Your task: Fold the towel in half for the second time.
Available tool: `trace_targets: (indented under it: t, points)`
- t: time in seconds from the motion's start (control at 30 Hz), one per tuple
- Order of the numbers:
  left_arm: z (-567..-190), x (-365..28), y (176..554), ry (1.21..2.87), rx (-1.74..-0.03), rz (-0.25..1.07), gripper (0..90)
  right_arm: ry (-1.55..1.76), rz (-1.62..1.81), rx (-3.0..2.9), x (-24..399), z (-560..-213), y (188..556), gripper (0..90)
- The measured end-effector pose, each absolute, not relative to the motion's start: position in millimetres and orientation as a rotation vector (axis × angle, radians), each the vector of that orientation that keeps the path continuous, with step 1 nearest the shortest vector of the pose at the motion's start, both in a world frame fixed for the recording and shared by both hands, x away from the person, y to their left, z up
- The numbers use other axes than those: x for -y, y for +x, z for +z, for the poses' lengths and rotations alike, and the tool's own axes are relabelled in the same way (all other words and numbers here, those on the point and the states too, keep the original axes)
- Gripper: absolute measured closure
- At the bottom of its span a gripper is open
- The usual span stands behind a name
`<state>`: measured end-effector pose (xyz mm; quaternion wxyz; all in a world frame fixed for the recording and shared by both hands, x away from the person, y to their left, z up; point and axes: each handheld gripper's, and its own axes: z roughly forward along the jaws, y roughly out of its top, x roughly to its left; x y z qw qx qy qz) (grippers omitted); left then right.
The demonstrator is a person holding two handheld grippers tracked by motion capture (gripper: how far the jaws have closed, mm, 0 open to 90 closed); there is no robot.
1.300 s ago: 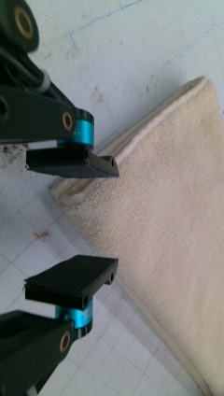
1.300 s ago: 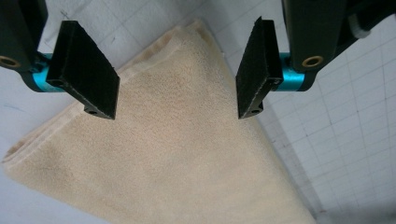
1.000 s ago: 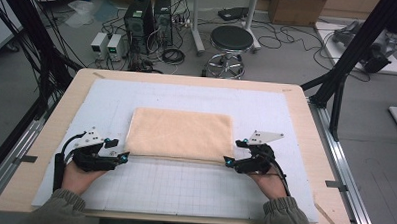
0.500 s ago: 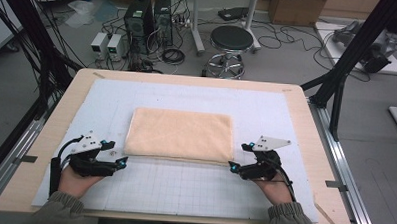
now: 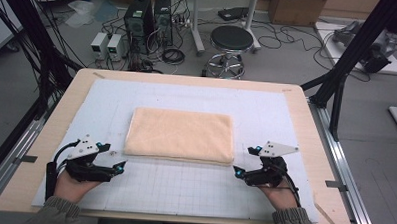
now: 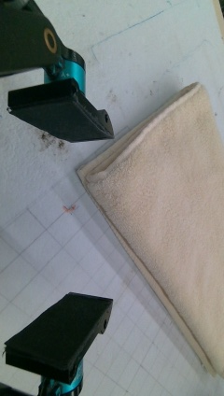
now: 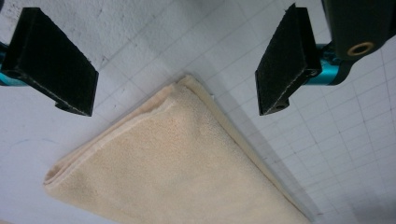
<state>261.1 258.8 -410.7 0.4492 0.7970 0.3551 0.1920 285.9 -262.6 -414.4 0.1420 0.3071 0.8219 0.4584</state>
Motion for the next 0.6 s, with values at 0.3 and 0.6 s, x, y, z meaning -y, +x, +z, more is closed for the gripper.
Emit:
trace_targets:
  t: [0.3,0.6]
  points:
    - [-410,-262,253,1.964,-0.876,0.481,15.3,0.901,1.323,-2.356,270,-414,277,12.4]
    - [-410,-267,246,1.955,-0.882,0.487,14.1,0.906,1.335,-2.34,279,-413,269,12.4]
